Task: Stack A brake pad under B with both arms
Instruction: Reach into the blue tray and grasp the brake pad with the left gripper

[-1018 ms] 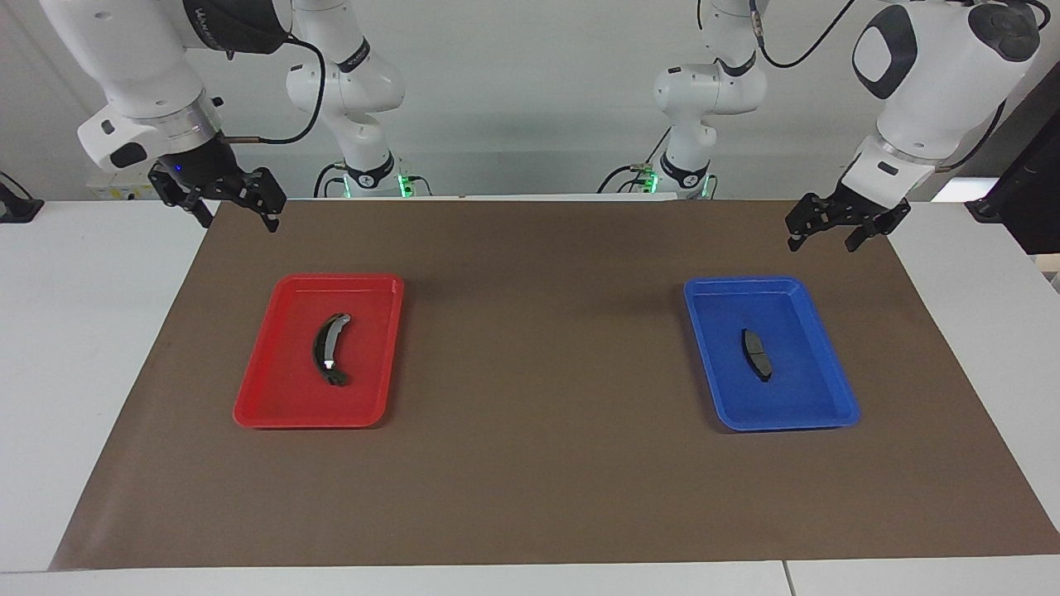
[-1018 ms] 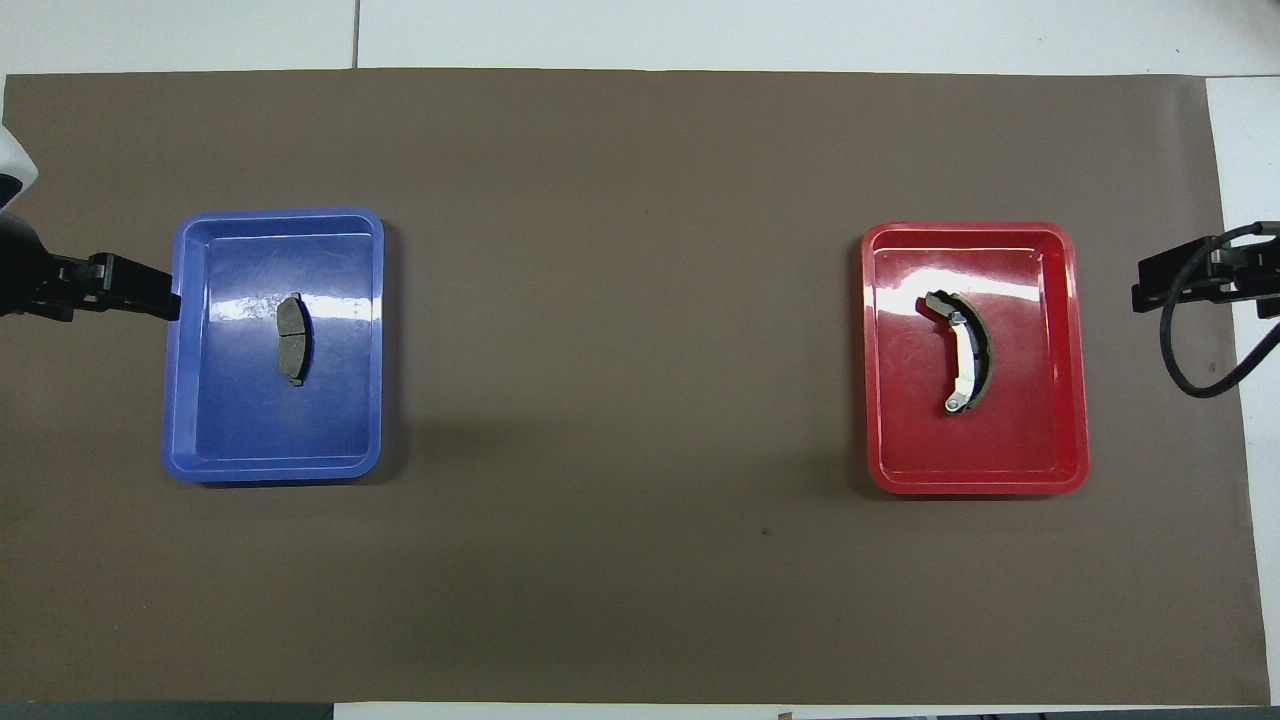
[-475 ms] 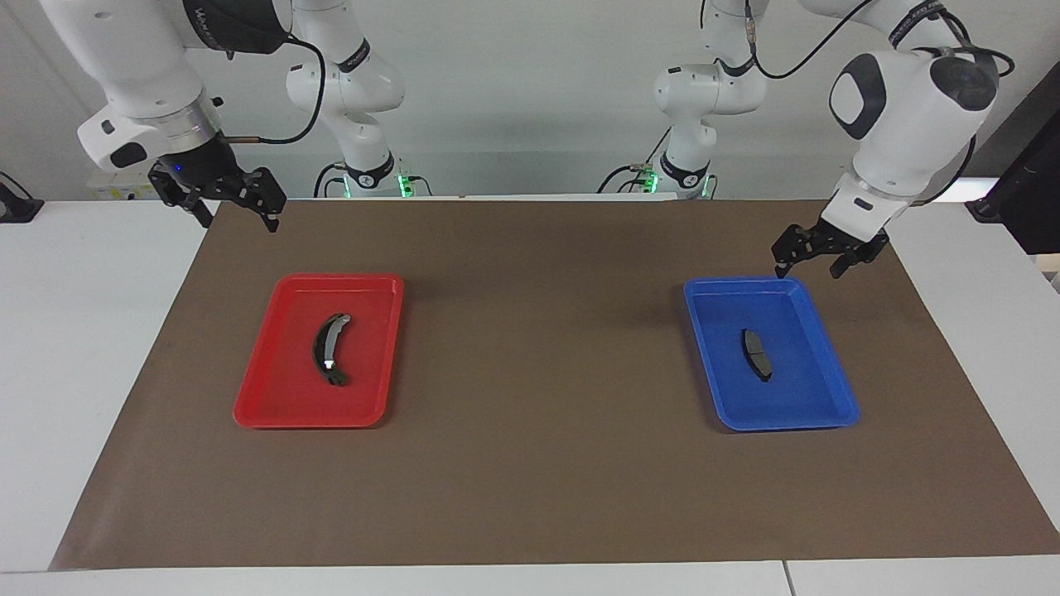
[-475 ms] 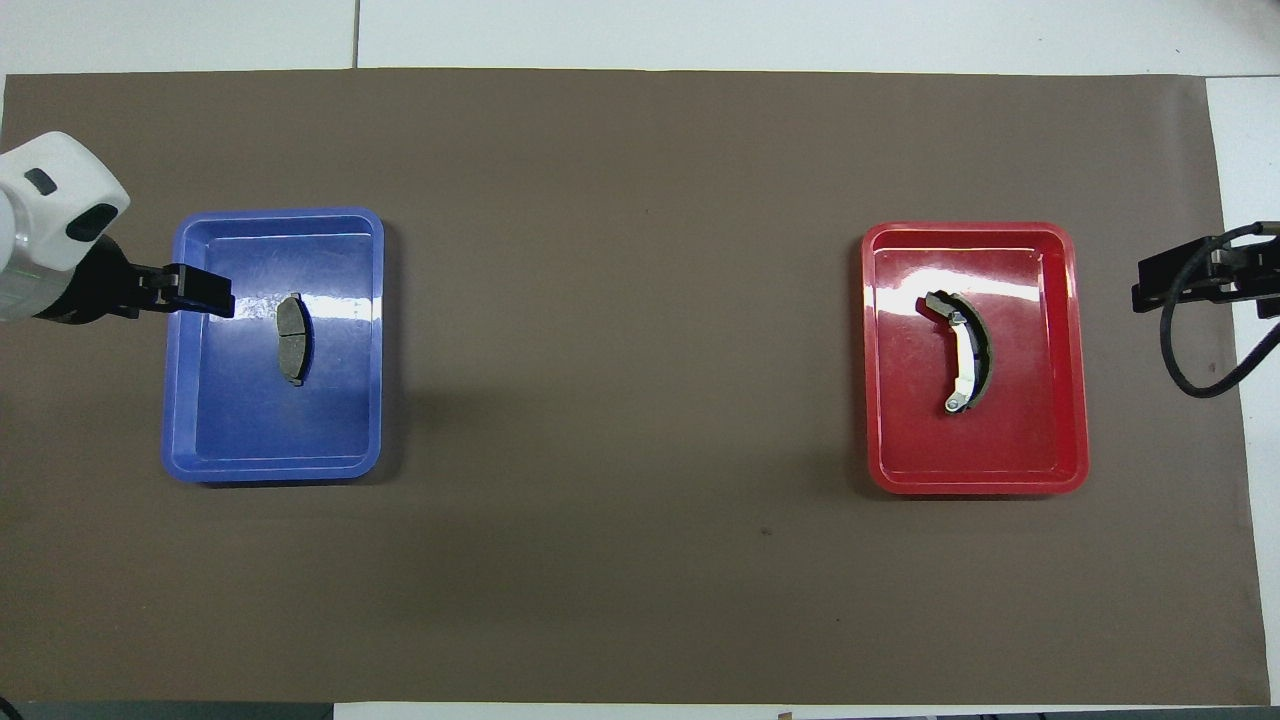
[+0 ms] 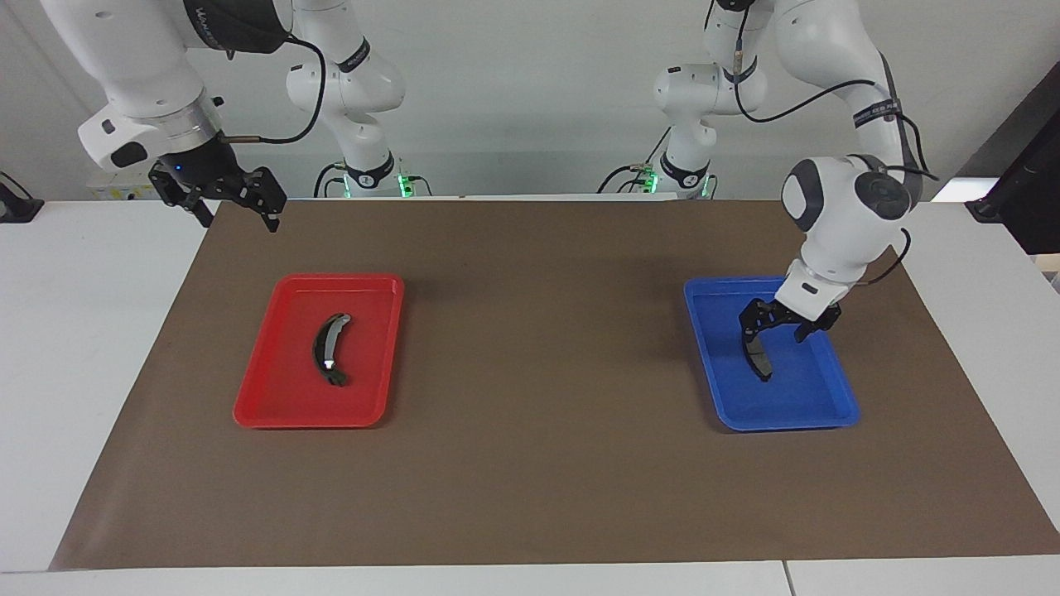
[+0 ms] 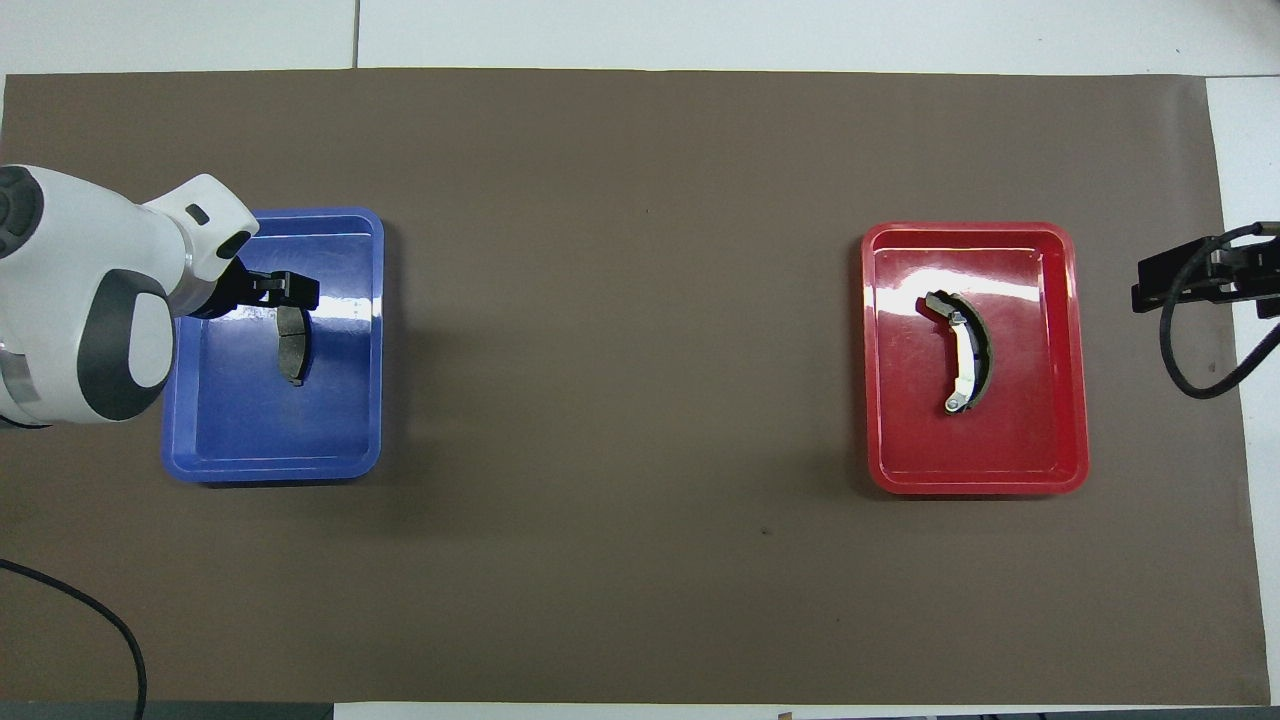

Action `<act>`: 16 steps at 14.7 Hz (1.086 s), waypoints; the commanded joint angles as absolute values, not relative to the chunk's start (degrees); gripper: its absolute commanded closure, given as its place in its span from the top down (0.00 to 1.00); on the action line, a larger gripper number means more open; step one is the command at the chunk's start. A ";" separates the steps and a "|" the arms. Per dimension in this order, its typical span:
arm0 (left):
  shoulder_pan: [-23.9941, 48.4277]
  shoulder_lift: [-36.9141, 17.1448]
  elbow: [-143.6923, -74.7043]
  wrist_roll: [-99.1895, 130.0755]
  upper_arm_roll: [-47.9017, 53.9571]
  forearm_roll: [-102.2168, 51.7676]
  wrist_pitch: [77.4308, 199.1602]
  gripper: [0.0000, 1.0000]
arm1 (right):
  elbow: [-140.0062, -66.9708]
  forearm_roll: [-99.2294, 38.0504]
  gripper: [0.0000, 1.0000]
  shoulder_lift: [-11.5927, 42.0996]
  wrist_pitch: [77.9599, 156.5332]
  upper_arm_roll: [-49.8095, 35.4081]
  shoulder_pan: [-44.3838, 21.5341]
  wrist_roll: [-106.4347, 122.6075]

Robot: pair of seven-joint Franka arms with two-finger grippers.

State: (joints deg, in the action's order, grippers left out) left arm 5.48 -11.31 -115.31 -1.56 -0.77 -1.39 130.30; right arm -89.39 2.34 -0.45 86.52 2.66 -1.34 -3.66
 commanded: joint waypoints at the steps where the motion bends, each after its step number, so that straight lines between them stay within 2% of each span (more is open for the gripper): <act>1: 5.63 -11.85 -120.06 -1.14 -1.14 -0.97 137.18 0.98 | -90.62 2.46 1.00 -1.67 86.57 2.37 -1.14 -2.29; 6: 4.75 -14.59 -120.41 -1.49 -1.14 -0.97 138.69 0.97 | -90.62 2.46 1.00 -1.67 86.66 2.37 -1.14 -2.29; 8: 4.66 -14.50 -120.85 -1.58 -1.14 -0.97 137.99 0.89 | -90.62 2.46 1.00 -1.67 86.66 2.37 -1.14 -2.29; 9: 4.14 -14.41 -120.94 -1.76 -1.14 -0.97 137.73 0.82 | -90.62 2.46 1.00 -1.67 86.57 2.37 -1.23 -2.37; 10: 3.87 -14.33 -121.20 -2.71 -1.14 -0.97 137.38 0.66 | -90.62 2.46 1.00 -1.76 86.57 2.37 -1.23 -2.37; 13: 2.64 -14.24 -121.29 -12.63 -1.23 -0.97 136.06 0.10 | -90.62 2.46 1.00 -1.76 86.48 2.37 -1.14 -2.29; 14: 2.64 -14.15 -121.20 -12.92 -1.23 -0.97 135.36 0.02 | -90.62 2.46 1.00 -1.76 86.48 2.37 -1.14 -2.29; 16: 2.99 -13.54 -120.15 -12.75 -1.14 -0.97 133.51 0.01 | -90.62 2.46 1.00 -1.76 86.48 2.37 -1.14 -2.29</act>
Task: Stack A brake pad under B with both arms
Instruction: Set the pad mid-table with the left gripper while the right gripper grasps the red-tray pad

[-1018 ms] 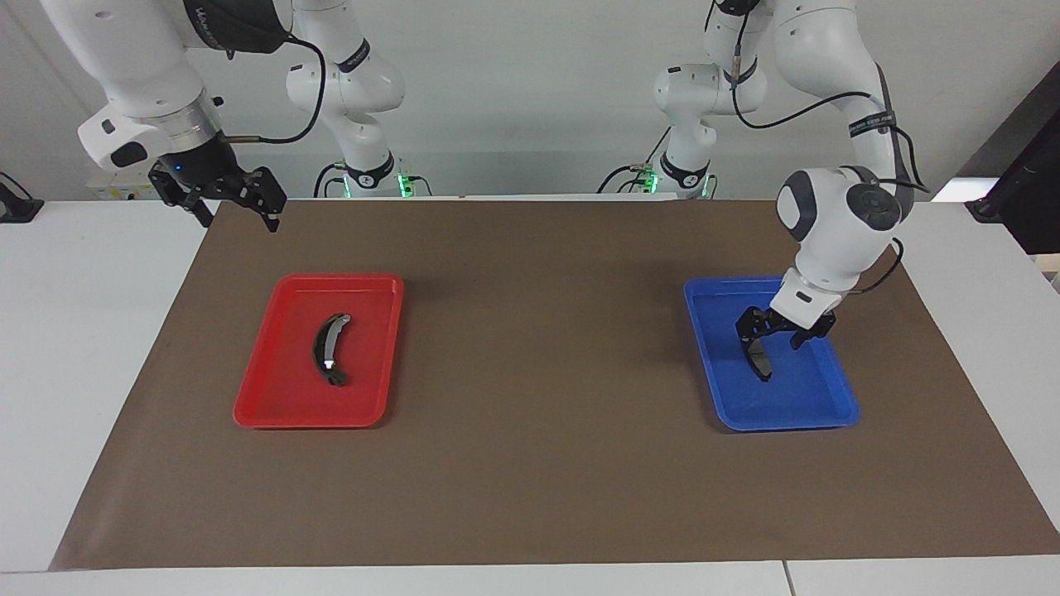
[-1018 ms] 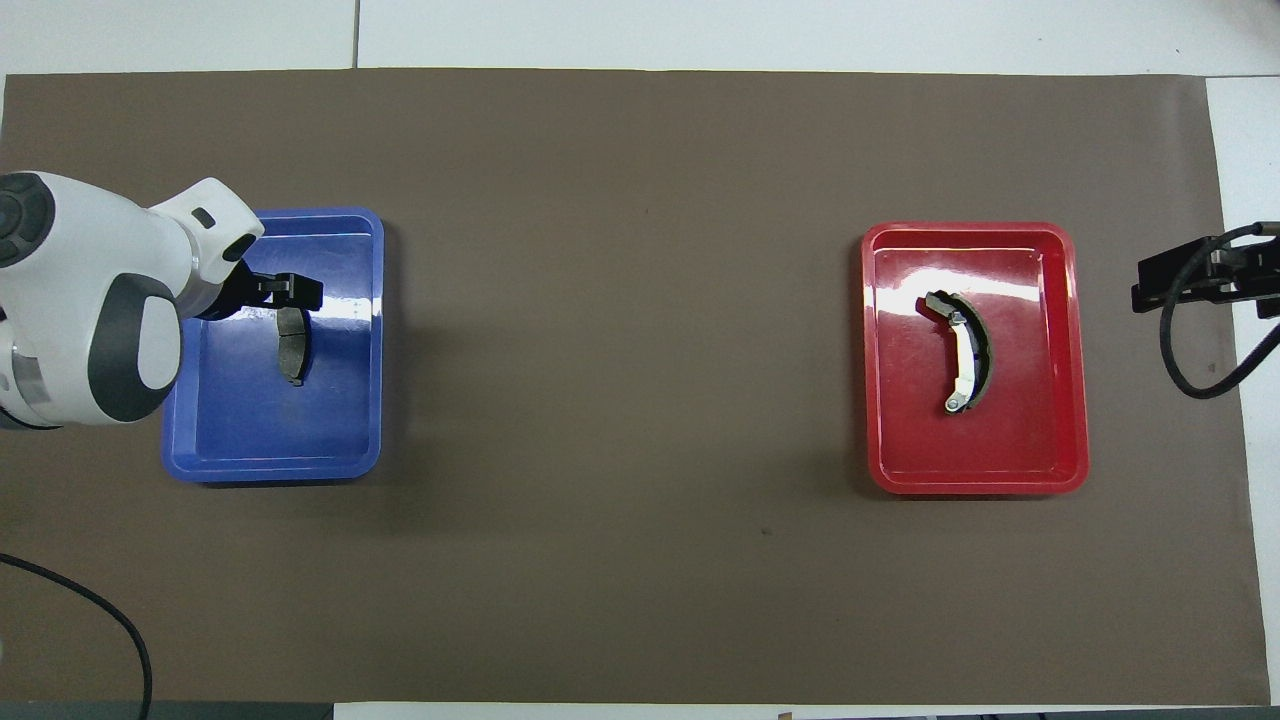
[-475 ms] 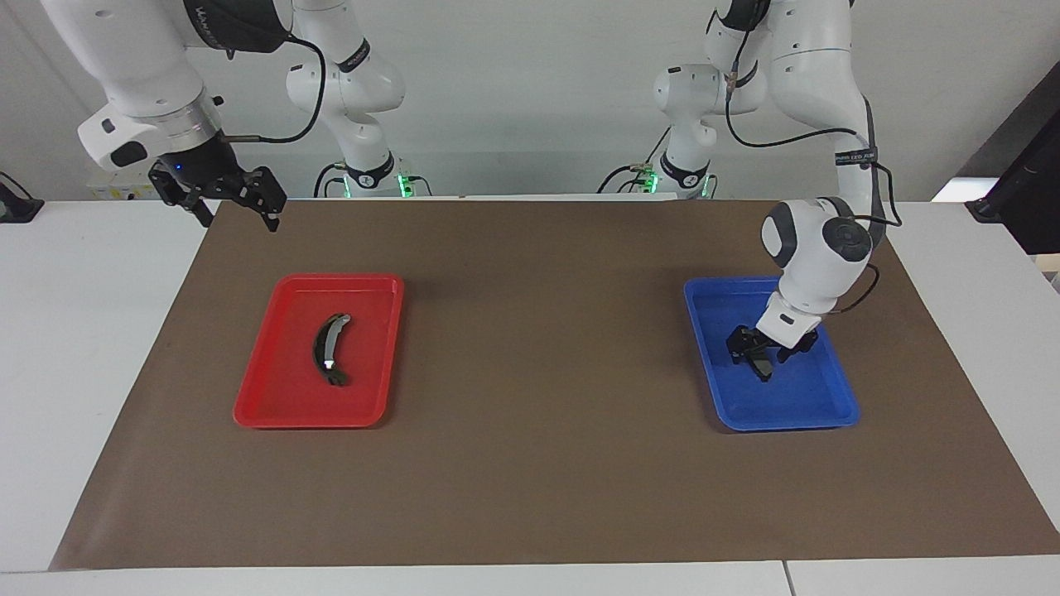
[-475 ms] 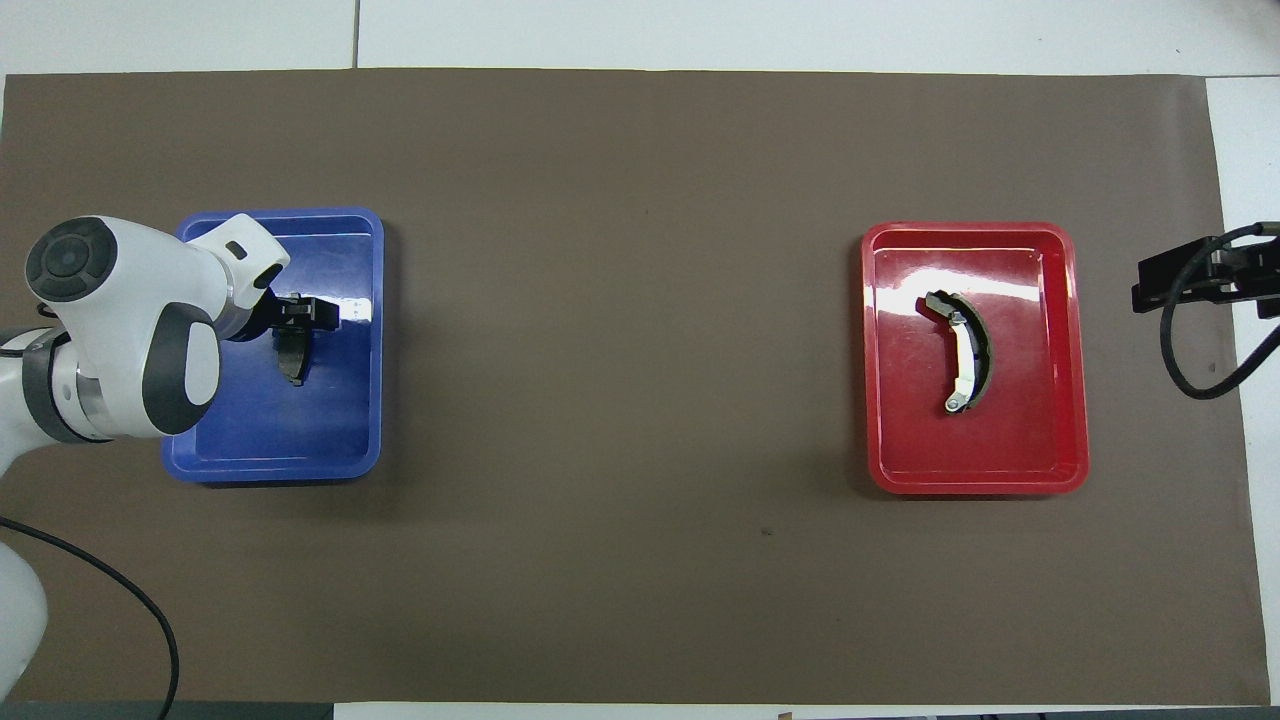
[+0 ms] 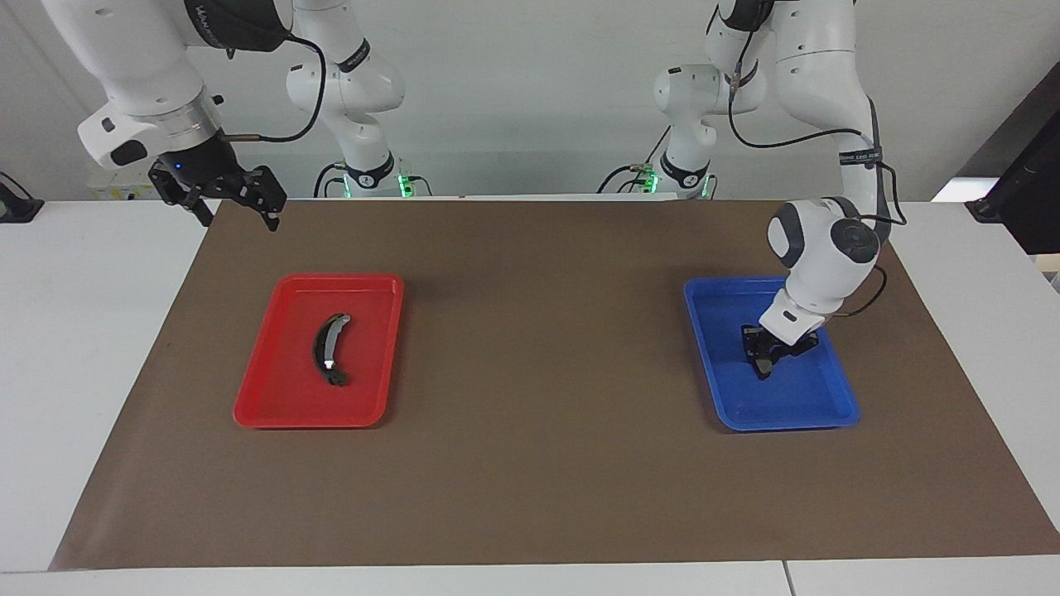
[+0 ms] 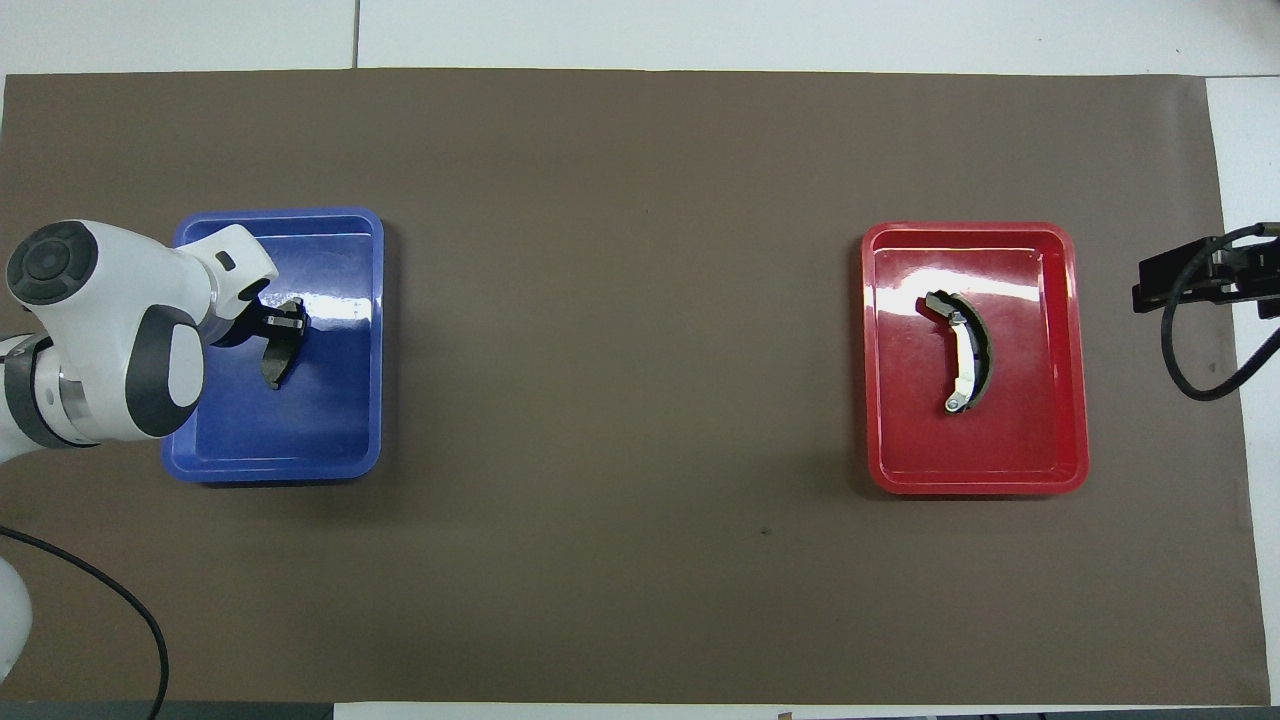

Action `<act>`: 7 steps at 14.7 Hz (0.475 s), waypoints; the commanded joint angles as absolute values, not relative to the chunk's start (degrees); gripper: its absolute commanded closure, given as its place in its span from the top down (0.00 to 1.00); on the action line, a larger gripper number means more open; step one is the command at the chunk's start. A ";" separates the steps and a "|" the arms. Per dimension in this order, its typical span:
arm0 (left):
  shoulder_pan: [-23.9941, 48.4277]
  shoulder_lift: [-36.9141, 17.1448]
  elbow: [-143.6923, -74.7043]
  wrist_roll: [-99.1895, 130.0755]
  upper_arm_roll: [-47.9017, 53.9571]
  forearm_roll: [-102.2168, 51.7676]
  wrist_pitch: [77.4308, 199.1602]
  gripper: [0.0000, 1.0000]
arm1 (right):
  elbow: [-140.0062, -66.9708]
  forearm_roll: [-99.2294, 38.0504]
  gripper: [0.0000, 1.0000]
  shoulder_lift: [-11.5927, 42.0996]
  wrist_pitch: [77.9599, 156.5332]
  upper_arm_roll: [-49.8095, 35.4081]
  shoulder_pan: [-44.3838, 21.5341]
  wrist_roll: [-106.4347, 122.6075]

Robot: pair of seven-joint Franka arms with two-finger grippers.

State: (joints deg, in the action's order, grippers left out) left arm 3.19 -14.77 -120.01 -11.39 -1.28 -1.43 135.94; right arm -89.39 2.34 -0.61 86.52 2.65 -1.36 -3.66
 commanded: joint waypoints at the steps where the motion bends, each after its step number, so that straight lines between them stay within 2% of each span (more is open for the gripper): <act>1: 3.42 -12.49 -119.36 -12.05 -1.14 -0.97 132.46 0.01 | -90.62 2.46 1.00 -1.76 86.48 2.46 -1.06 -2.29; 3: 4.04 -11.43 -117.17 -8.81 -0.71 -0.97 131.14 0.01 | -90.70 2.37 1.00 -1.76 86.48 2.46 -0.97 -2.29; 7: 11.75 -11.95 -112.59 -1.88 -0.62 -2.36 128.14 0.01 | -90.70 2.46 1.00 -1.76 86.57 2.46 -0.88 -2.37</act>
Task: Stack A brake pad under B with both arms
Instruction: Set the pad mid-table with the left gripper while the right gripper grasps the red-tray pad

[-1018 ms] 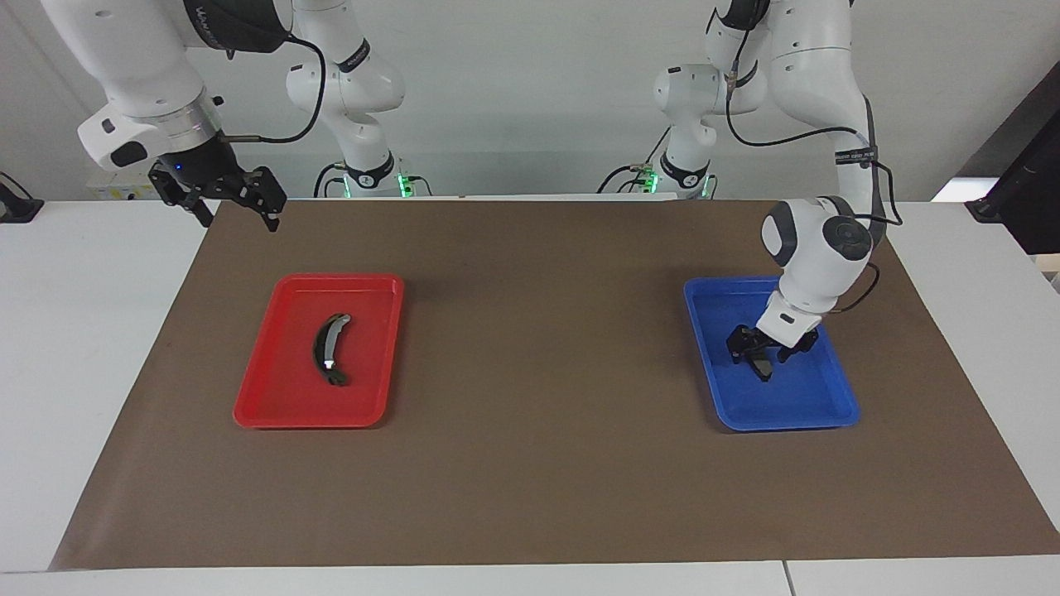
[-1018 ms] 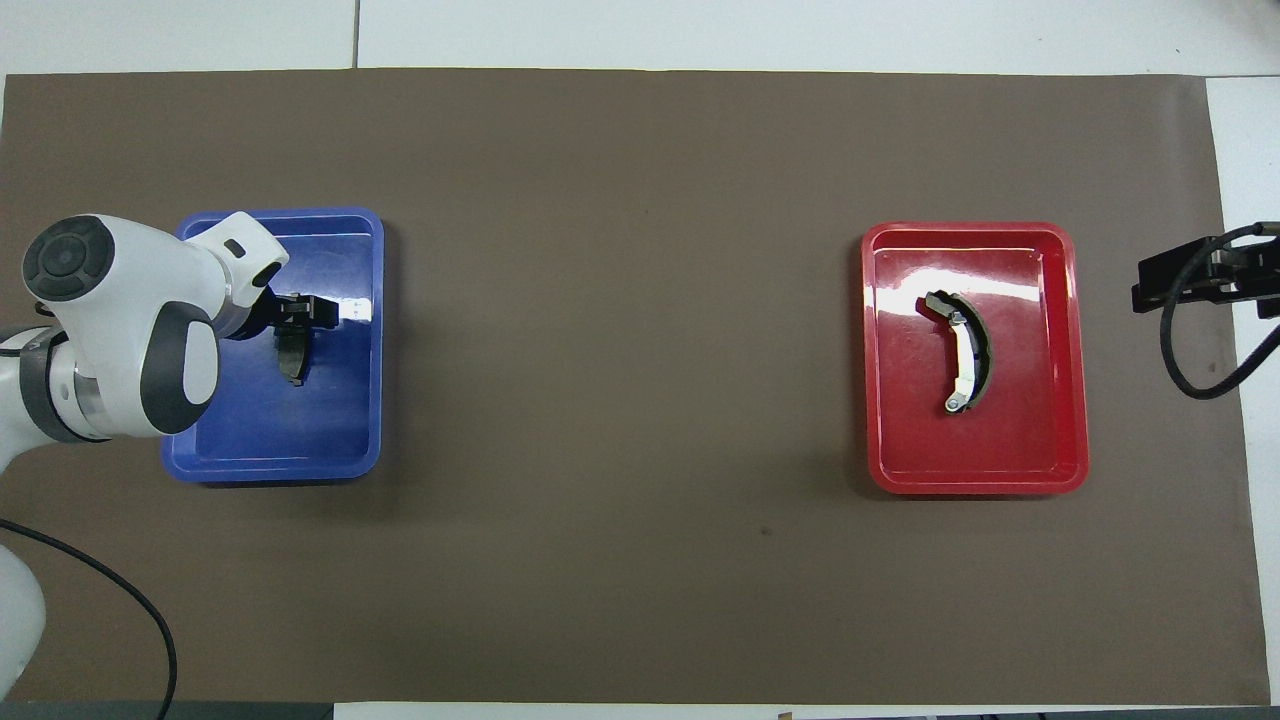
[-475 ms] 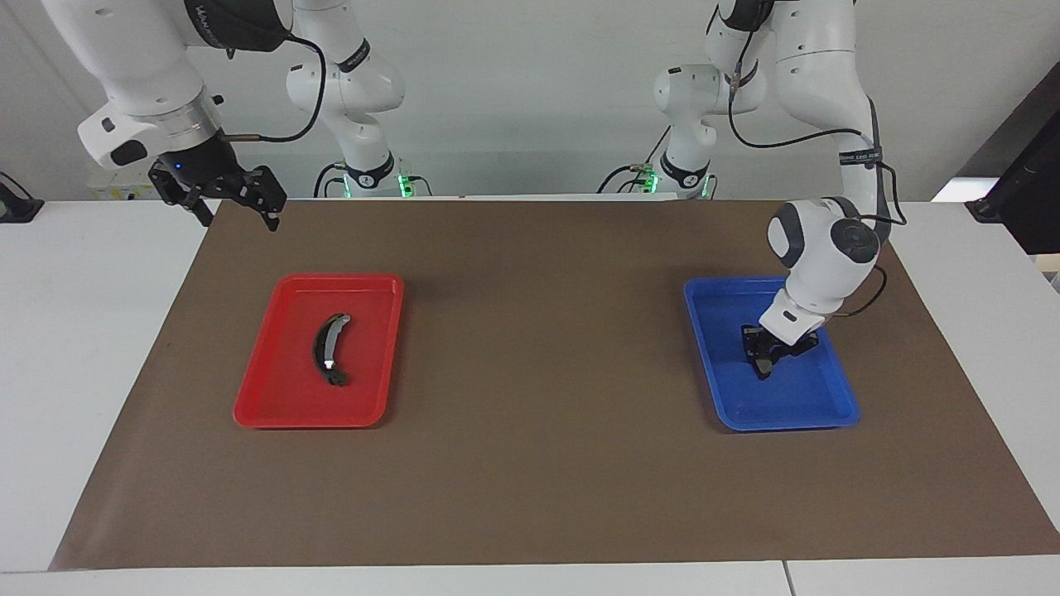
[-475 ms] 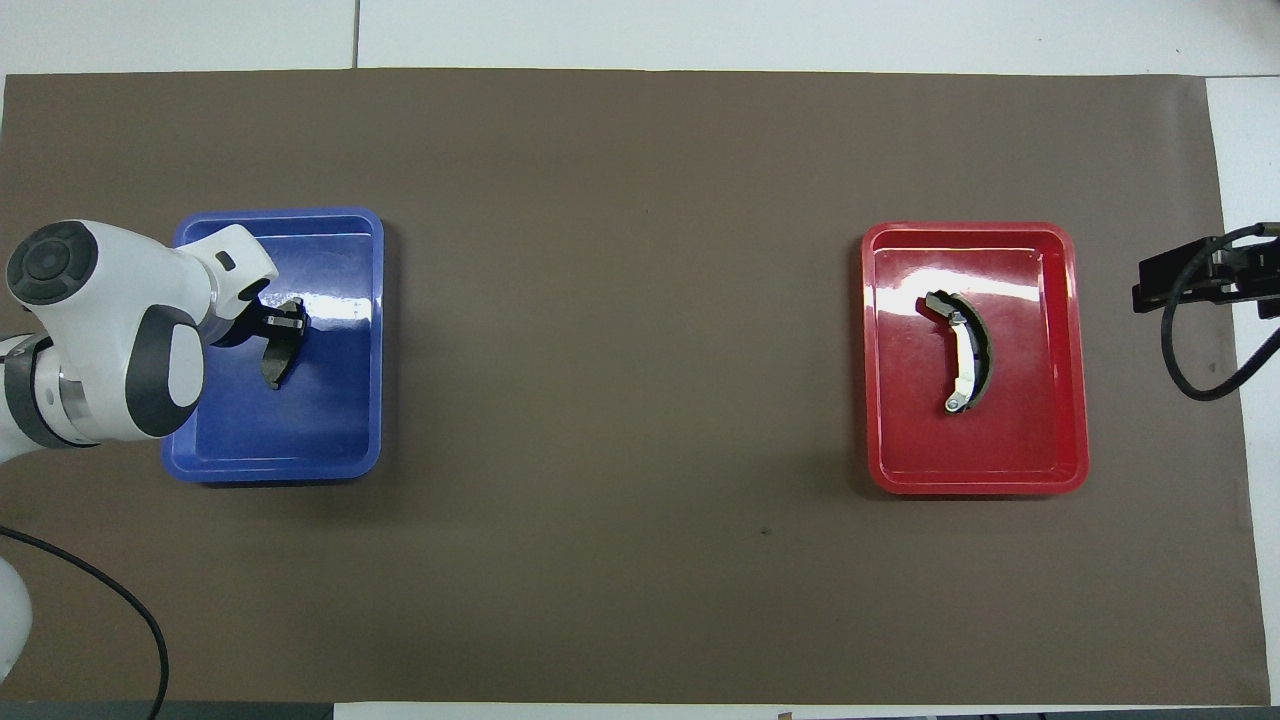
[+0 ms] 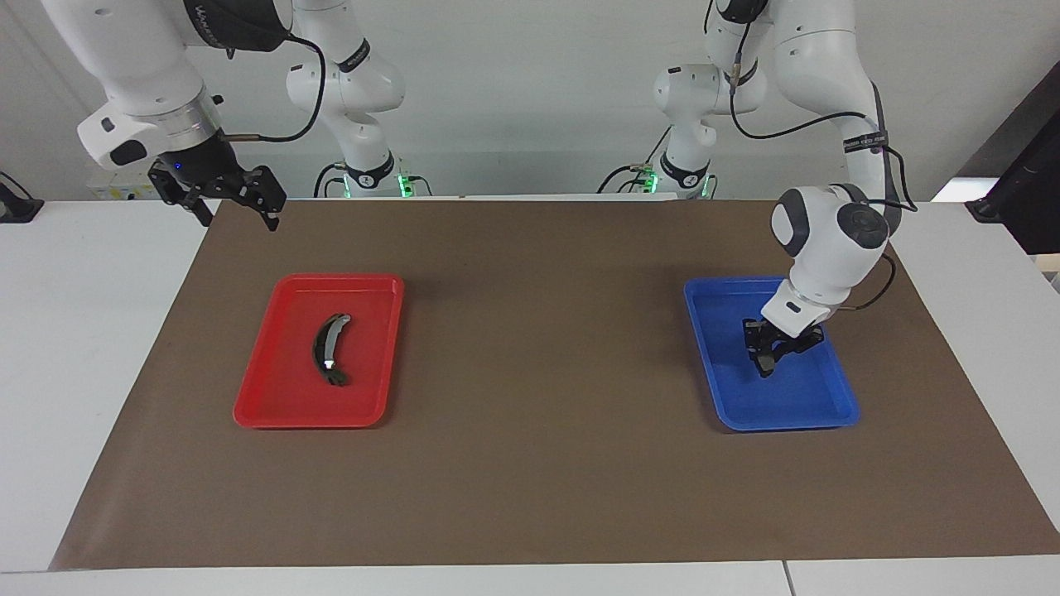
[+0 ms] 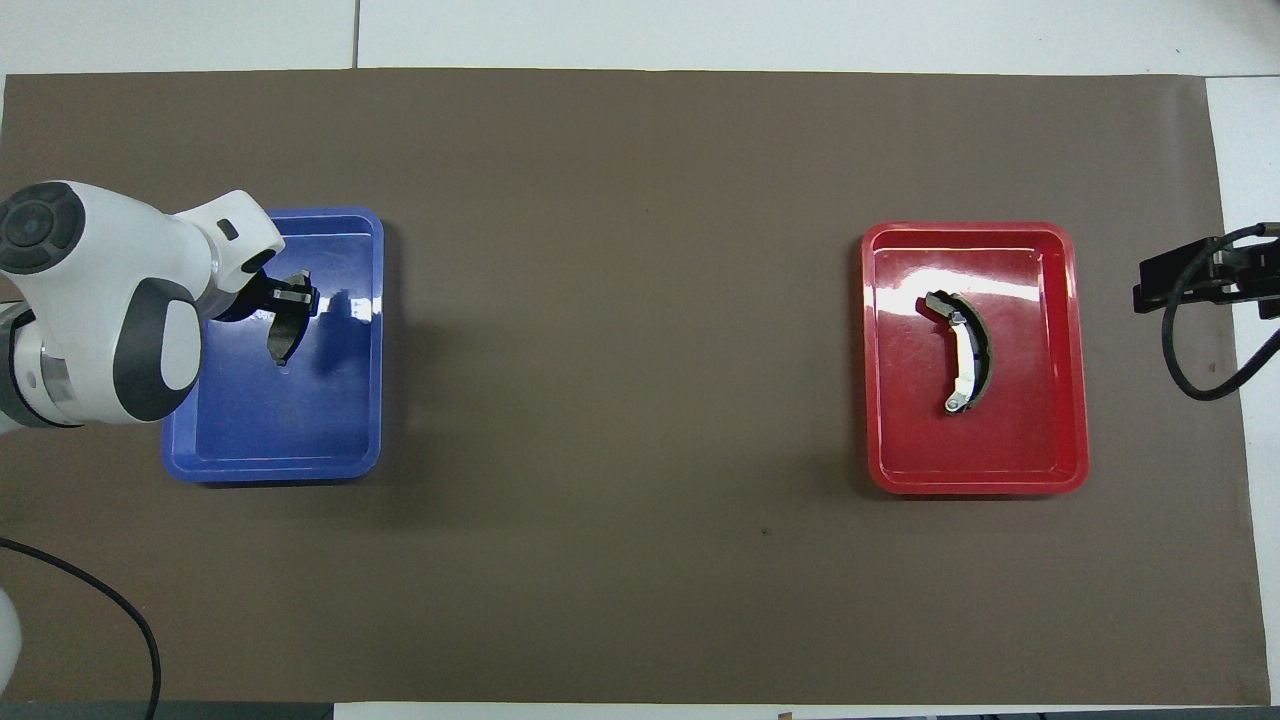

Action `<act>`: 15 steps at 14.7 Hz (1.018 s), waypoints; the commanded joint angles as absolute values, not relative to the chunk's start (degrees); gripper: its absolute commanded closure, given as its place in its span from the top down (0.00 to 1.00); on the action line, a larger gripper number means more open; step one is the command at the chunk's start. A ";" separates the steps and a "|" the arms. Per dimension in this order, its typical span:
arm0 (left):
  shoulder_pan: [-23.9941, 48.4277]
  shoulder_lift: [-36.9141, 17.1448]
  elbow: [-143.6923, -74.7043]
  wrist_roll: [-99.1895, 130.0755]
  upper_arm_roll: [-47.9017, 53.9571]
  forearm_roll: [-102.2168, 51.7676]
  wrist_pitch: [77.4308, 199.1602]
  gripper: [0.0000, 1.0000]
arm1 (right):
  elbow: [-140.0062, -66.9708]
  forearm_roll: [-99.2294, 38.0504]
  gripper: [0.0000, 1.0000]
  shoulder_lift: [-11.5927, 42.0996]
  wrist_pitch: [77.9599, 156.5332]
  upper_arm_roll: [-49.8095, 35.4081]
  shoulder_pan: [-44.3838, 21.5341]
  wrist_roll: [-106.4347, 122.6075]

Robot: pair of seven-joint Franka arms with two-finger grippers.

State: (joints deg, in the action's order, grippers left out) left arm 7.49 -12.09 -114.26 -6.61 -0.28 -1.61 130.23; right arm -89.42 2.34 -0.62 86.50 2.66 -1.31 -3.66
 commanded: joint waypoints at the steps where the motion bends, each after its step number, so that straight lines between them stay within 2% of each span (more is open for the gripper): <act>1: 14.47 -11.95 -112.59 2.94 -0.70 -3.68 128.49 0.01 | -90.70 2.46 1.00 -1.76 86.49 2.46 -0.88 -2.37; 5: 26.78 -12.13 -112.76 19.83 -0.79 -3.87 131.30 0.01 | -93.85 2.46 1.00 -2.89 89.63 2.46 -0.79 -2.28; 8: 32.41 -14.40 -112.76 28.01 -0.70 -3.87 135.25 0.01 | -104.73 2.46 1.00 -5.62 99.54 2.46 -0.97 -2.29; 12: 38.49 -19.24 -112.15 37.52 -0.70 -3.87 141.75 0.01 | -111.08 0.37 1.00 -0.80 111.15 2.46 -0.62 -0.36; 15: 39.55 -21.53 -111.19 37.88 -0.70 -3.95 143.26 0.01 | -121.08 -1.23 1.00 -0.09 124.67 2.55 -0.44 2.89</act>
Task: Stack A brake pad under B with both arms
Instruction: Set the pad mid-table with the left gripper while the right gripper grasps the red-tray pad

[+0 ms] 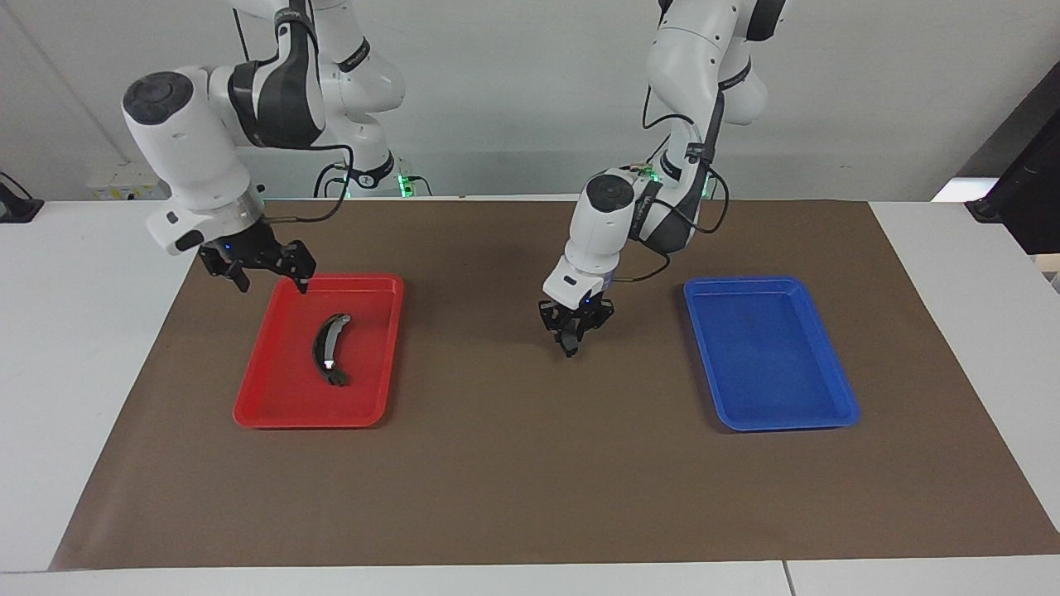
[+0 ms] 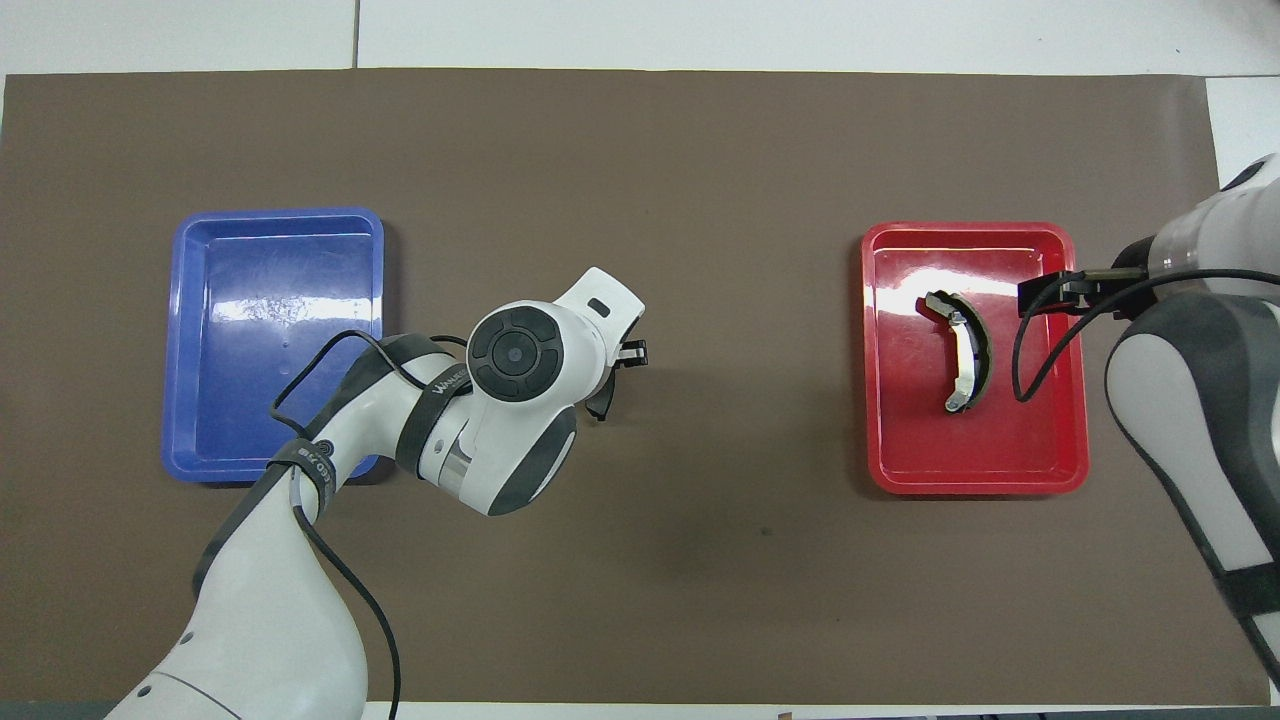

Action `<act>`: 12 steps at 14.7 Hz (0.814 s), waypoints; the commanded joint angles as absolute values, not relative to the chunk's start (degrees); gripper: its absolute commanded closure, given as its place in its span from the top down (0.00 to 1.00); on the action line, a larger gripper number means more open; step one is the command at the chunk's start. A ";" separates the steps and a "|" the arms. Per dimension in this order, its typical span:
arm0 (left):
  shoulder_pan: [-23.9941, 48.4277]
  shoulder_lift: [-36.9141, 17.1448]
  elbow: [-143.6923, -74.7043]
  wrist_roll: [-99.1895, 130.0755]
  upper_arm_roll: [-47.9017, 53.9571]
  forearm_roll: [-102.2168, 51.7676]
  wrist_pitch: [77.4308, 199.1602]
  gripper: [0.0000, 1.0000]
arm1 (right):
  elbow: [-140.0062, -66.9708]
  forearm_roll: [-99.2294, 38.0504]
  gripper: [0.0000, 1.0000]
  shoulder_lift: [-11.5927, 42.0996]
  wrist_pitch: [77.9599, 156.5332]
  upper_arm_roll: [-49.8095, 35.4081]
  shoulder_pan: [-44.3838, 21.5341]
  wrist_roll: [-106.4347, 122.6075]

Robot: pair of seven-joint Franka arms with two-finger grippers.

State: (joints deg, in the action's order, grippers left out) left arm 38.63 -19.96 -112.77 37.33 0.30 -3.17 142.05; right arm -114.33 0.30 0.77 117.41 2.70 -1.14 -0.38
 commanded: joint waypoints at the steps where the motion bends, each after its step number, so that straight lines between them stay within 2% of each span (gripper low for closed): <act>1: 39.55 -22.32 -111.09 38.40 -0.70 -3.96 144.31 0.01 | -124.68 -1.32 1.00 0.61 129.59 2.55 -0.35 4.38; 2: 39.55 -22.50 -111.27 38.50 -0.70 -3.96 144.93 0.01 | -127.15 -1.41 1.00 1.31 133.29 2.55 -0.35 4.74; 3: 39.55 -22.50 -111.27 38.41 -0.70 -3.96 144.84 0.07 | -128.92 -1.41 1.00 1.49 134.63 2.46 -0.35 4.83; 4: 39.55 -22.50 -111.27 38.23 -0.70 -3.96 144.76 0.24 | -130.50 -1.49 1.00 2.19 135.26 2.46 -0.35 5.36; 5: 39.46 -22.50 -111.27 37.97 -0.70 -3.96 144.84 0.62 | -131.65 -2.89 1.00 2.81 137.35 2.55 -0.26 6.41; 6: 39.38 -22.50 -111.18 38.23 -0.70 -3.96 144.84 0.91 | -132.62 -3.68 1.00 3.07 138.59 2.55 -0.35 6.85; 7: 39.11 -22.41 -111.18 38.15 -0.79 -3.96 144.67 0.99 | -133.58 -3.69 1.00 3.42 140.78 2.55 -0.35 6.94; 10: 36.32 -19.62 -111.36 37.44 -1.05 -3.96 141.26 0.99 | -133.77 -4.65 1.00 7.81 146.14 2.46 -0.26 7.64; 12: 32.98 -16.63 -111.27 35.08 -0.97 -3.96 137.30 0.99 | -133.60 -5.27 0.99 8.44 147.30 2.46 -0.70 7.82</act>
State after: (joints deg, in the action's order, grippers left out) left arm 36.17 -20.66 -111.05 37.67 -0.97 -3.22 142.09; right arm -133.67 -3.48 7.27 145.53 2.82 -1.06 5.65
